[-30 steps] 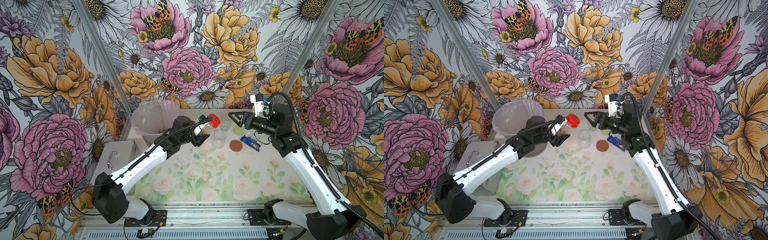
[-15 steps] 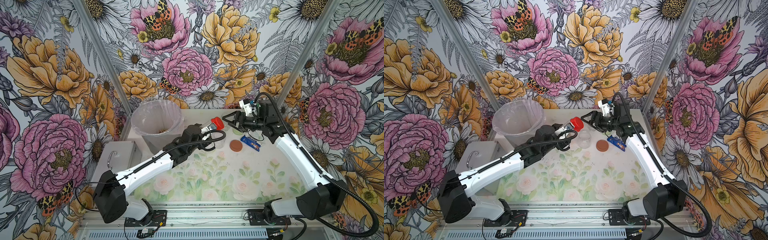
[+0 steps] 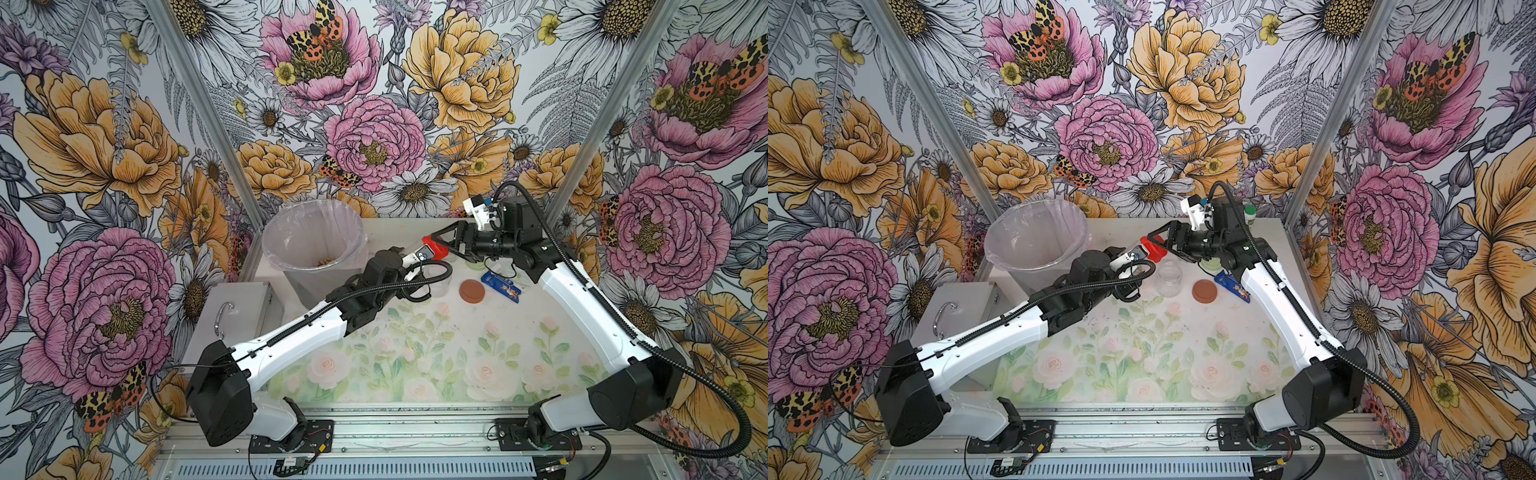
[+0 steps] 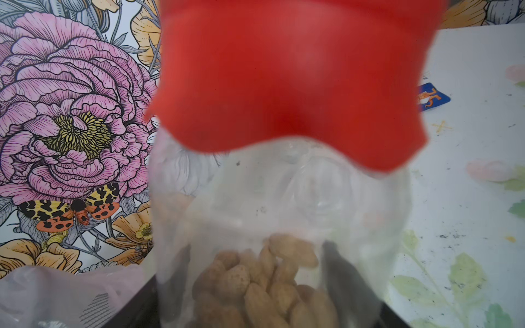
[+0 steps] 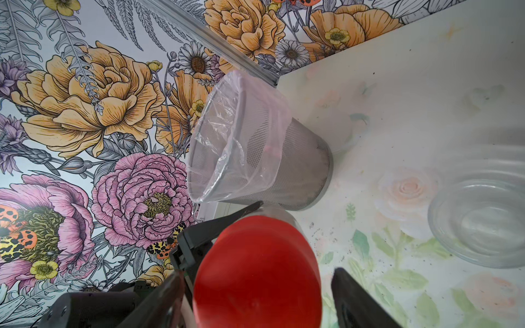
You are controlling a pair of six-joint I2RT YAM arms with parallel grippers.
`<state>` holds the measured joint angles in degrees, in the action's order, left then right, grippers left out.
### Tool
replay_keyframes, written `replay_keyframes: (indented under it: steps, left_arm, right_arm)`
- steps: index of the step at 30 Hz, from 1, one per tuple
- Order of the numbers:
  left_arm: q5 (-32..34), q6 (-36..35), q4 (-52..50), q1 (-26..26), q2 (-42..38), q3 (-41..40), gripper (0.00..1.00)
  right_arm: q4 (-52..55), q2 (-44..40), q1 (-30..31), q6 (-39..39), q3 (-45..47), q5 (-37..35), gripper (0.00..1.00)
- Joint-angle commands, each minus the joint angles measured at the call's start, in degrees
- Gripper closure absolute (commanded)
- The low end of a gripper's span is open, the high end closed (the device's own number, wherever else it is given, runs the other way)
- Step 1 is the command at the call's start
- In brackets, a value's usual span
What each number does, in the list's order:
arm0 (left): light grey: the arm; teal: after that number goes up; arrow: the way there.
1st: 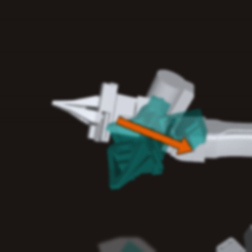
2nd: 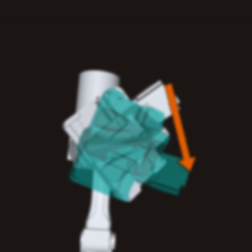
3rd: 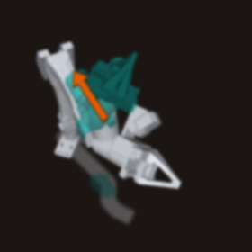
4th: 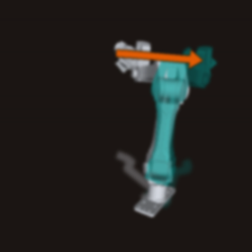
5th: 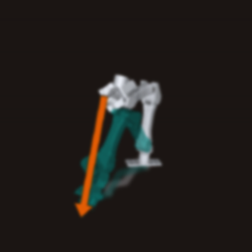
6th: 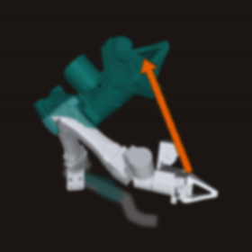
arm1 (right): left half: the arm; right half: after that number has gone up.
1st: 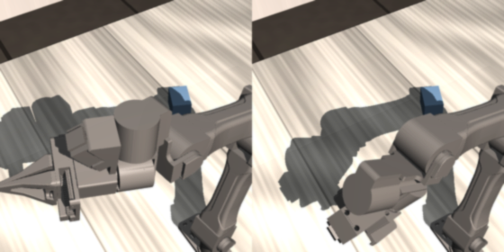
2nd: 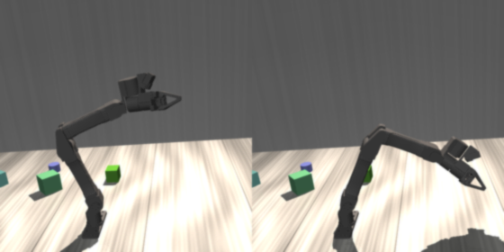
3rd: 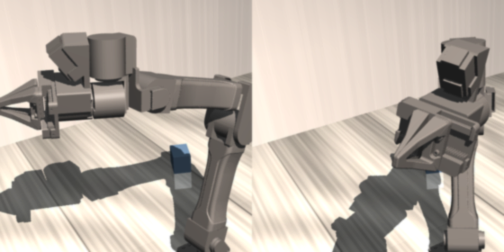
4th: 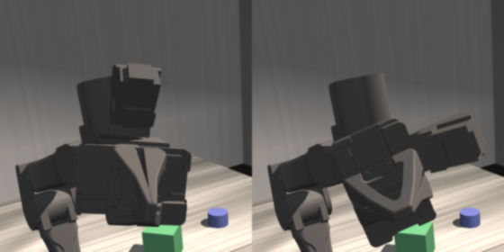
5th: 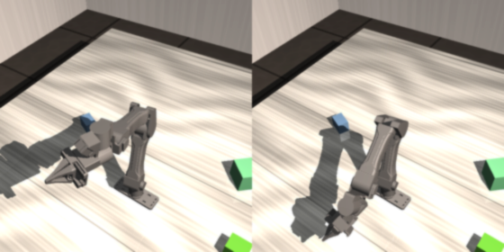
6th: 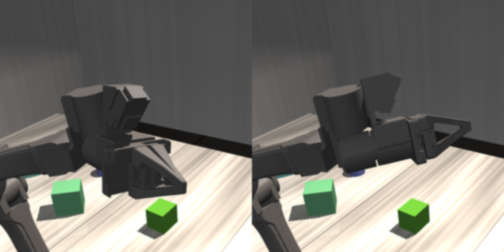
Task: Empty moldy peanuts from jars
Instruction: Unscrew the lid from the jar.
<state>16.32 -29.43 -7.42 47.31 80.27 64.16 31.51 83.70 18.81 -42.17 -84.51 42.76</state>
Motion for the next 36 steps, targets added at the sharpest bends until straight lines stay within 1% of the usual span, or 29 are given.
replay_keyframes:
  steps: [1, 3, 5, 8, 11, 12, 13, 15, 18, 20, 22, 23, 25, 26, 27, 30, 31, 33, 36]
  left_arm:
    - [0.8, -0.8, 2.3, 0.4, -0.9, 0.5, 0.63]
    - [0.5, -0.9, 2.3, 0.4, -0.8, 0.6, 0.63]
    - [0.5, -0.9, 2.4, 0.5, -0.8, 0.7, 0.63]
    - [0.3, -0.8, 2.4, 0.6, -0.6, 0.9, 0.63]
    - [-1.9, -0.1, 2.2, 0.5, -1.1, 1.0, 0.63]
    - [-3.6, 0.5, 2.0, 0.1, -1.6, 0.8, 0.63]
    - [-7.8, 1.7, 1.6, -0.6, -2.4, 0.7, 0.63]
    - [-19.0, 4.9, 0.9, -3.1, -4.5, 0.2, 0.63]
    - [-39.3, 10.7, 2.0, -7.8, -7.1, -1.1, 0.63]
    - [-49.0, 13.3, 2.1, -9.7, -7.8, -1.0, 0.63]
    - [-55.7, 14.4, 0.9, -10.7, -8.0, -0.3, 0.64]
    - [-57.5, 14.6, -0.3, -10.8, -8.0, 0.3, 0.64]
    - [-60.6, 13.6, -3.9, -10.9, -7.6, 1.8, 0.65]
    - [-60.9, 13.5, -5.2, -10.7, -7.5, 2.4, 0.65]
    - [-60.9, 13.4, -5.8, -10.7, -7.4, 2.8, 0.65]
    - [-60.0, 12.8, -6.7, -11.0, -7.9, 2.6, 0.66]
    - [-59.7, 12.6, -6.9, -11.1, -8.1, 2.5, 0.66]
    - [-58.5, 12.6, -6.9, -11.4, -8.6, 2.1, 0.66]
    - [-57.5, 12.6, -6.9, -11.7, -8.9, 1.7, 0.67]
  right_arm:
    - [0.4, 0.8, 0.9, 1.8, -2.4, -1.6, 0.19]
    - [0.4, 1.1, 1.2, 1.9, -2.2, -1.7, 0.2]
    - [0.5, 1.4, 1.3, 2.5, -2.2, -1.9, 0.26]
    - [0.9, 1.7, 1.8, 3.8, -2.1, -2.0, 0.31]
    - [2.7, 1.5, 1.8, 8.3, -2.3, -1.9, 0.48]
    - [2.8, 1.5, 1.8, 9.7, -2.1, -1.1, 0.51]
    - [2.8, 1.8, 1.8, 12.9, -1.9, 2.1, 0.52]
    - [4.0, 2.3, 1.7, 18.4, -1.9, 6.4, 0.58]
    - [6.2, 3.0, 1.6, 30.0, -0.9, 13.1, 0.58]
    - [8.4, 3.8, 1.6, 38.2, -0.3, 16.5, 0.6]
    - [12.8, 4.5, 1.7, 47.7, -0.3, 20.3, 0.59]
    - [15.5, 4.8, 1.8, 52.7, -0.2, 21.5, 0.59]
    - [20.3, 5.3, 1.9, 60.8, -0.5, 22.3, 0.56]
    - [22.7, 5.8, 1.9, 63.7, -1.0, 21.6, 0.55]
    - [24.0, 6.3, 1.9, 65.1, -1.4, 20.8, 0.56]
    - [27.0, 7.7, 1.9, 66.7, -2.9, 20.2, 0.57]
    - [27.3, 7.7, 2.0, 66.6, -3.0, 20.0, 0.54]
    - [27.4, 7.5, 2.0, 66.5, -2.9, 19.1, 0.44]
    - [27.3, 6.3, 2.0, 66.2, -3.0, 17.8, 0.37]
